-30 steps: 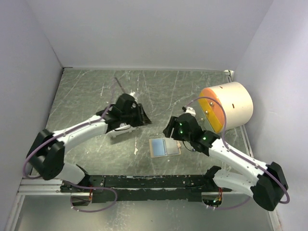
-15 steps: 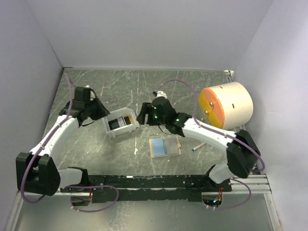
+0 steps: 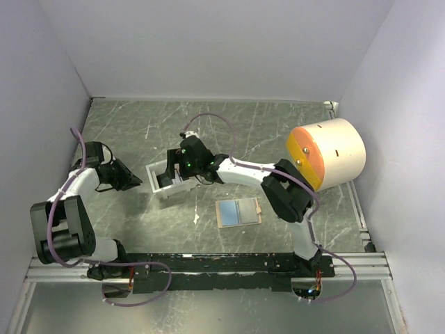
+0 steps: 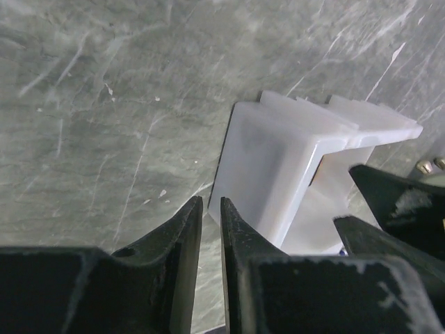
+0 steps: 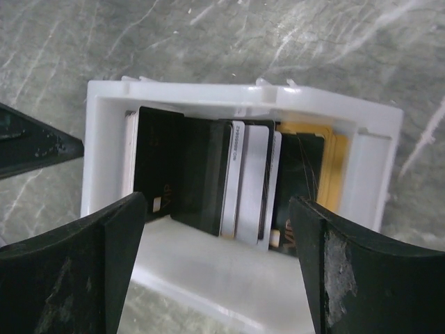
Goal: Put the credit cards into the card holder
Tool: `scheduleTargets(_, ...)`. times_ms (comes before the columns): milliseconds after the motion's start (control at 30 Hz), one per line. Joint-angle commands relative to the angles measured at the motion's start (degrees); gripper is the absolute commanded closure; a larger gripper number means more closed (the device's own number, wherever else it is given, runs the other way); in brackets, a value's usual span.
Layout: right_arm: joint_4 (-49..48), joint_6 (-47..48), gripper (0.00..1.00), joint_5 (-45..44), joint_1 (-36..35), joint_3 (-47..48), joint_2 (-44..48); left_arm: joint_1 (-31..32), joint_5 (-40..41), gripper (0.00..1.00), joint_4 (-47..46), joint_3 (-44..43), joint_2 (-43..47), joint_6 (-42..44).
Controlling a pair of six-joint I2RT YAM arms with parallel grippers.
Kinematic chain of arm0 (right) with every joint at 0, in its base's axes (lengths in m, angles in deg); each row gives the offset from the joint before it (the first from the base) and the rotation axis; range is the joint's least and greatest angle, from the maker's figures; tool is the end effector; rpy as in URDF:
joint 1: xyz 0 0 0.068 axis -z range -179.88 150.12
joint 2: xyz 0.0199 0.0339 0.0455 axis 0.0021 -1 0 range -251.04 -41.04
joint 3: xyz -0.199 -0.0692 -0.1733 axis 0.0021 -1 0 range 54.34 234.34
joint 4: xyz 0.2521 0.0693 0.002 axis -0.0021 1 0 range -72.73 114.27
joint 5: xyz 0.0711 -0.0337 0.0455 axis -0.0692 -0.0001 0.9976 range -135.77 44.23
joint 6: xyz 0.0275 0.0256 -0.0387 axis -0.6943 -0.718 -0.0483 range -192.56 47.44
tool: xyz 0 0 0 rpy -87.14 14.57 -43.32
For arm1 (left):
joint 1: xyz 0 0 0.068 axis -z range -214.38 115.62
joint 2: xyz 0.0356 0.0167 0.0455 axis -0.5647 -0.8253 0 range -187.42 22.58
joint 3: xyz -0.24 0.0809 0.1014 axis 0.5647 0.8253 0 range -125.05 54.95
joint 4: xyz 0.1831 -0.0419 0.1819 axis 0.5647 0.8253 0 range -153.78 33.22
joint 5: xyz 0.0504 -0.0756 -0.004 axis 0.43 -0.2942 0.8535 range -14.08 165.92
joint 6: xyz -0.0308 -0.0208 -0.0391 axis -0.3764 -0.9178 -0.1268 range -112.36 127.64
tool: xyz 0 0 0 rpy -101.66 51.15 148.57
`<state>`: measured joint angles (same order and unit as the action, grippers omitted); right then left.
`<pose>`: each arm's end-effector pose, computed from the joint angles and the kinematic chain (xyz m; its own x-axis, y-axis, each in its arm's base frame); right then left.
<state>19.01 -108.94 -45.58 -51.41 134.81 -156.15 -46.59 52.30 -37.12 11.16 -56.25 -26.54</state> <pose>0.2835 0.3571 0.1975 -0.7624 -0.0063 -0.6471 -0.4129 0.7746 0.4791 0.2518 0.0399 0.1871 -0.7074 -0.6797 -0.1941 -0.4901 0.6695 -0.5582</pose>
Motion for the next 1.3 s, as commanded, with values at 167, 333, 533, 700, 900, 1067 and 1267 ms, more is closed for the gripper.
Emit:
scheduleTargets(167, -2.8, -0.2, 0.12, 2.5, -1.1, 5.1, -8.6, -1.6, -12.8, 0.73, -3.7, -0.1, -6.3, 2.6)
scheduleTargets(333, -4.6, -2.7, 0.1, 4.1, -1.0, 5.1, -10.7, -1.7, -14.6, 0.74, -6.8, 1.7, -7.5, 1.1)
scheduleTargets(533, -6.4, -5.7, 0.1, 9.3, -1.0, 6.3, -13.5, -1.7, -16.1, 0.74, -7.4, 1.2, -10.0, 1.1)
scheduleTargets(700, -13.2, -8.8, 0.1, 13.5, -0.8, 3.8, -12.3, -1.7, -17.0, 0.74, -8.3, 1.6, -10.7, 0.7)
scheduleTargets(900, -20.5, -12.4, 0.13, 17.5, -0.5, 0.8, -9.7, -1.6, -17.7, 0.75, -8.7, 1.5, -11.6, 0.5)
scheduleTargets(1067, -23.2, -13.9, 0.15, 18.8, -0.5, -0.4, -8.0, -1.6, -18.6, 0.75, -9.8, 1.9, -11.9, -0.1)
scheduleTargets(1267, -23.4, -14.1, 0.17, 19.0, -0.6, -0.5, -7.1, -1.5, -19.7, 0.75, -10.7, 2.3, -12.7, -0.2)
